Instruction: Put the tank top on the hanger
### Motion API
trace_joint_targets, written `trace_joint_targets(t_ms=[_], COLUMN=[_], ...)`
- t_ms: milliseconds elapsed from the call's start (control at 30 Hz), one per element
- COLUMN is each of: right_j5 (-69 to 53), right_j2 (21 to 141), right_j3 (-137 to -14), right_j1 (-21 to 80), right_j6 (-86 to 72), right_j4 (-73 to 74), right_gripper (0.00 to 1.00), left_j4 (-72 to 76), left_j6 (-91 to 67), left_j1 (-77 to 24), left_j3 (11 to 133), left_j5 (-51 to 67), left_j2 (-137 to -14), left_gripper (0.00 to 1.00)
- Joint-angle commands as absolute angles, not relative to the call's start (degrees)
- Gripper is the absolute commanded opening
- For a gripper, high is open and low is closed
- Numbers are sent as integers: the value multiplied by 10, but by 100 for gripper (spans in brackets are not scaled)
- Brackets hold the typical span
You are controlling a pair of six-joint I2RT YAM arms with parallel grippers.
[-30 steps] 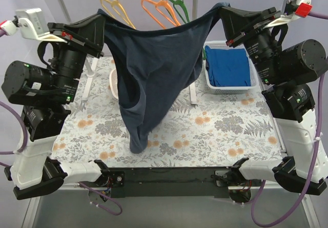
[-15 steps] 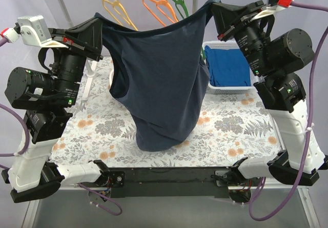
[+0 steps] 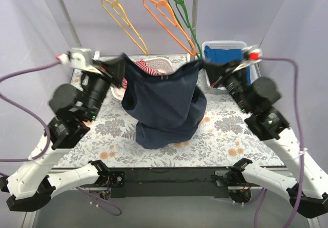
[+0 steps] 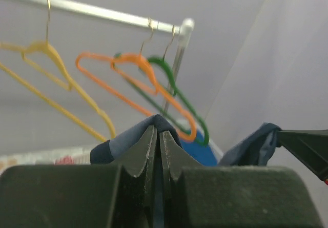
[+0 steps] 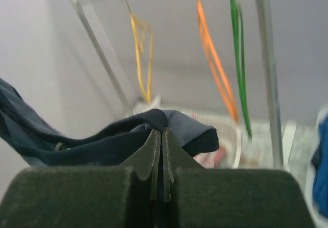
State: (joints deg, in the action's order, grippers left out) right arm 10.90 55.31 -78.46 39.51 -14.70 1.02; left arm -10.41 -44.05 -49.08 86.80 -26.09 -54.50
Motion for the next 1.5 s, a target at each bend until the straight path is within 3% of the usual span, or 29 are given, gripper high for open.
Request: trace_joint_targets(t_ms=[0,133,300,467,800,1033,1167,1267,1333,1467], right_j5=[64,15,-18,-31,51,197,180,151,150,150], right_j2=[496,476,548,644,703,829,924,930,919,855], right_j3=[-577,-378,-343,-437,-660,-744,-787,-797,-800,-756], right_j1=[395,396,396,404,451,547,575,576,576,573], right_j6=[-307,-360,-312,-248,-120,-75,-67,-68,-76,-107], right_j4=[19,35,70,153,398,488,480,430,414,333], right_gripper=[1,1,1,1,1,2,25,42,48,62], left_j4=[-181,-228,-247,-289,-383,-404,-402,-388,-380,-352], left_j6=[-566,-690,-765,-821,-796,-773,-782,-791,-794,-776], left_j1=[-489,-489,-489,-488,-488,-487,-486,-480,-475,-431], left_j3=[705,537,458,431,543,576,556,537,526,512], left_j5=[-246,-193,-163,-206,-332,-384,-387,-380,-374,-326], left_j2=[-497,-456,-492,-531,-509,-532,-554,-563,-572,-577], left_gripper=[0,0,0,0,0,1,2,2,3,18])
